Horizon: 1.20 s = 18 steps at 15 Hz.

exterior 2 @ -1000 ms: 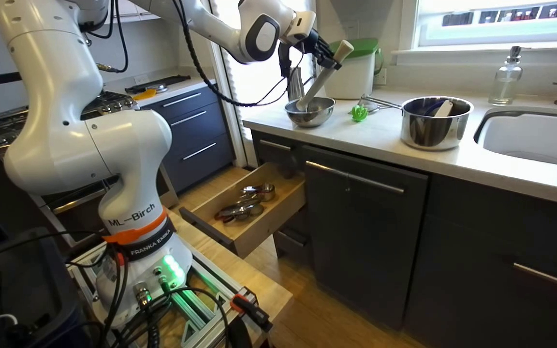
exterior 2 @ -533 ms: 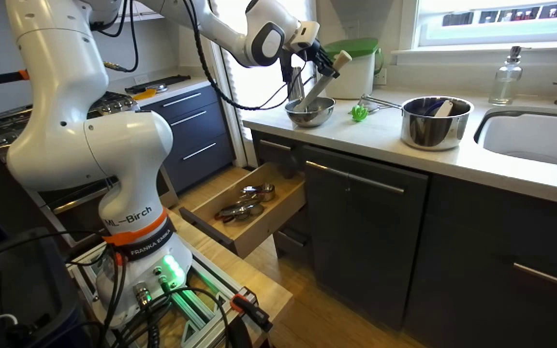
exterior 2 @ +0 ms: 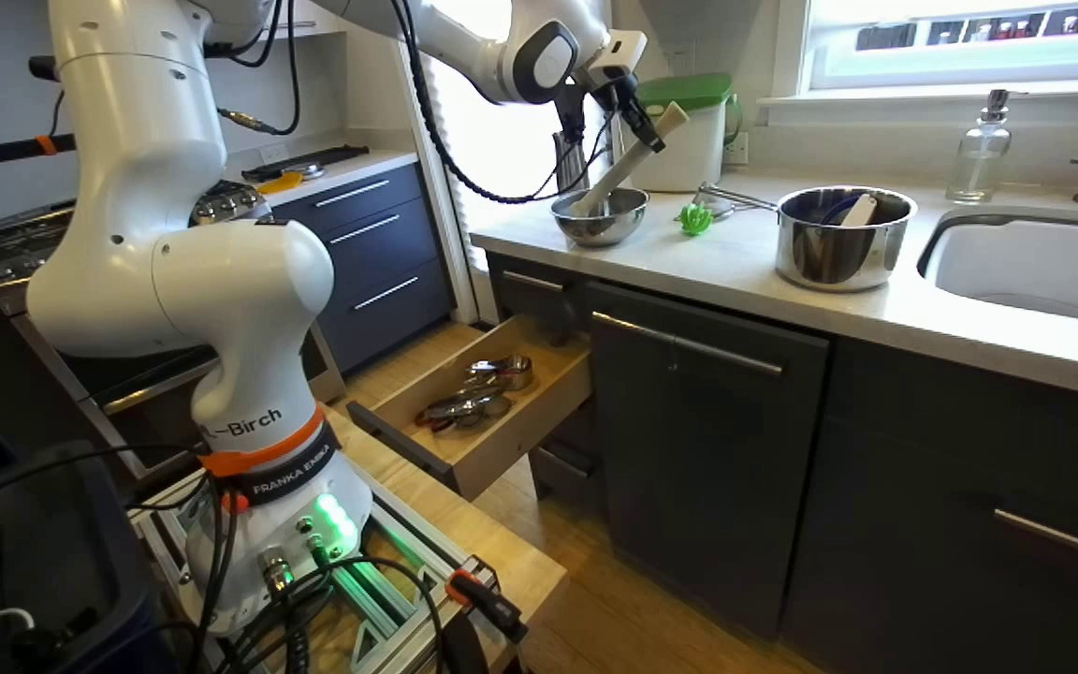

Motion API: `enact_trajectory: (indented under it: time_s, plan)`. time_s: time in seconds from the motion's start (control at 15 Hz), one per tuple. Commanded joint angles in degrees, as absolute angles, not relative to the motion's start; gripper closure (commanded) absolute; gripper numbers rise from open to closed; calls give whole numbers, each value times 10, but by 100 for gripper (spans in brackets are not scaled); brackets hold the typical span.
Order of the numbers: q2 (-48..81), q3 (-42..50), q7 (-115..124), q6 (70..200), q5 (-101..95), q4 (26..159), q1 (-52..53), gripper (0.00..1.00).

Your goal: Remove the roller from the top drawer

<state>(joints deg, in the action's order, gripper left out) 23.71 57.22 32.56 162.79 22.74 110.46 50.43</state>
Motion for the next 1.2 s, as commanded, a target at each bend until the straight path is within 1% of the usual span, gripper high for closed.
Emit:
enact_trajectory:
  time_s: [0.0, 0.27, 0.33, 0.4, 0.47, 0.67, 0.73, 0.8, 1.13]
  plan:
    - [220, 461, 331, 1581, 165, 1067, 399, 87]
    - [225, 346, 340, 1564, 111, 1038, 288, 87]
    - [226, 318, 343, 1561, 100, 1032, 261, 84]
    - [229, 293, 348, 1553, 88, 1023, 235, 37]
    - [229, 272, 351, 1547, 76, 1018, 213, 36]
    - [234, 219, 361, 1533, 50, 1004, 161, 16]
    - [233, 207, 364, 1530, 45, 1002, 149, 7]
    - [233, 195, 365, 1527, 41, 999, 138, 1]
    - [222, 164, 369, 1538, 26, 999, 110, 0]
